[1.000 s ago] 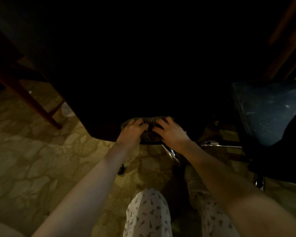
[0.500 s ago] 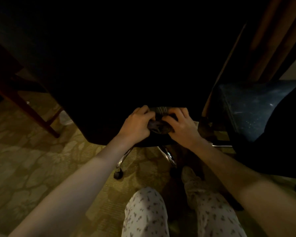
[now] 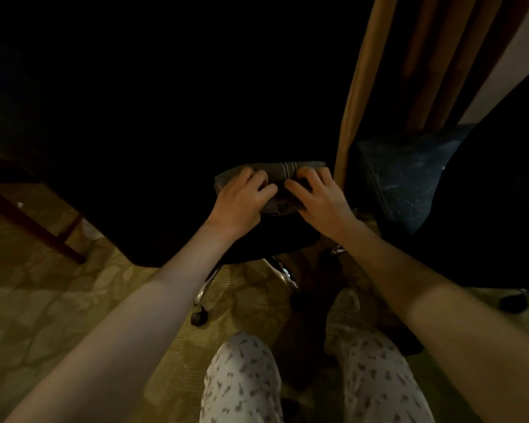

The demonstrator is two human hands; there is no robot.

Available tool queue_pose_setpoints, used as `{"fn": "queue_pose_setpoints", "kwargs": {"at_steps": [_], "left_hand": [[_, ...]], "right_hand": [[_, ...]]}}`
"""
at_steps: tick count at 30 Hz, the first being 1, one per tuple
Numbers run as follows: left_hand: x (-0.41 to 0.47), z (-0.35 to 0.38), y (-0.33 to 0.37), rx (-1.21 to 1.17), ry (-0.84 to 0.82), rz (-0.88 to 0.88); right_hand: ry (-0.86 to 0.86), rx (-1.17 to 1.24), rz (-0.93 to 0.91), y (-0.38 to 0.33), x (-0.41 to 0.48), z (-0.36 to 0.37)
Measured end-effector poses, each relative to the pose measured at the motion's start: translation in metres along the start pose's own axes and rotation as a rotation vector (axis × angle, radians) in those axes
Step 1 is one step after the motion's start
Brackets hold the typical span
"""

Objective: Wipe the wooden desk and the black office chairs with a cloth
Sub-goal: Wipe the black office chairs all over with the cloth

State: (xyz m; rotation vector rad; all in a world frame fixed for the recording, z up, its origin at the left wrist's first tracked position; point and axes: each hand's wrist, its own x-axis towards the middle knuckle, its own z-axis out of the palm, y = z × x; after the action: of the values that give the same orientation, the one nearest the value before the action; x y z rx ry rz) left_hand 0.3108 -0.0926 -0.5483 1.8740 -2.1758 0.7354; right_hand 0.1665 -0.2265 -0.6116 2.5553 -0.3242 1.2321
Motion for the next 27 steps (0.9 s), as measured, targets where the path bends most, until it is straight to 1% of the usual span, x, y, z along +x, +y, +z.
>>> {"fn": "queue_pose_setpoints", "kwargs": {"at_steps": [3,6,8,11,13,15,17,18,20,23,24,27], "left_hand": [[-0.005,0.016,-0.008,0.026,0.007,0.086],[-0.007,0.029,-0.008,0.021,-0.006,0.110],[-0.011,0.041,-0.005,-0.007,-0.056,0.112],[-0.018,0.059,-0.002,-0.008,-0.145,0.101],[-0.016,0.063,0.005,-0.011,-0.255,0.052],[-0.014,0.061,0.015,0.016,-0.487,-0.040],[-0.019,0.066,0.020,0.045,-0.666,-0.091],[-0.021,0.066,0.023,0.043,-0.695,-0.105],[-0.026,0.063,0.026,0.068,-0.714,-0.083],[-0.023,0.055,0.031,0.096,-0.710,-0.045],[-0.017,0.052,0.034,0.098,-0.673,-0.023],[0.013,0.038,0.045,0.070,-0.402,0.083]], "right_hand": [[0.020,-0.029,-0.025,0.001,-0.007,0.016],[0.027,-0.045,-0.064,0.003,-0.016,0.029],[-0.012,-0.021,-0.068,0.005,-0.027,0.042],[-0.087,0.065,-0.023,0.000,-0.043,0.054],[-0.153,0.154,0.046,-0.008,-0.050,0.055],[-0.279,0.246,0.115,-0.018,-0.056,0.058],[-0.403,0.312,0.161,-0.027,-0.059,0.061],[-0.435,0.333,0.173,-0.031,-0.060,0.061],[-0.448,0.345,0.179,-0.037,-0.061,0.058],[-0.389,0.306,0.198,-0.035,-0.066,0.047],[-0.361,0.280,0.212,-0.030,-0.068,0.042],[-0.216,0.192,0.304,-0.003,-0.068,0.020]]}}
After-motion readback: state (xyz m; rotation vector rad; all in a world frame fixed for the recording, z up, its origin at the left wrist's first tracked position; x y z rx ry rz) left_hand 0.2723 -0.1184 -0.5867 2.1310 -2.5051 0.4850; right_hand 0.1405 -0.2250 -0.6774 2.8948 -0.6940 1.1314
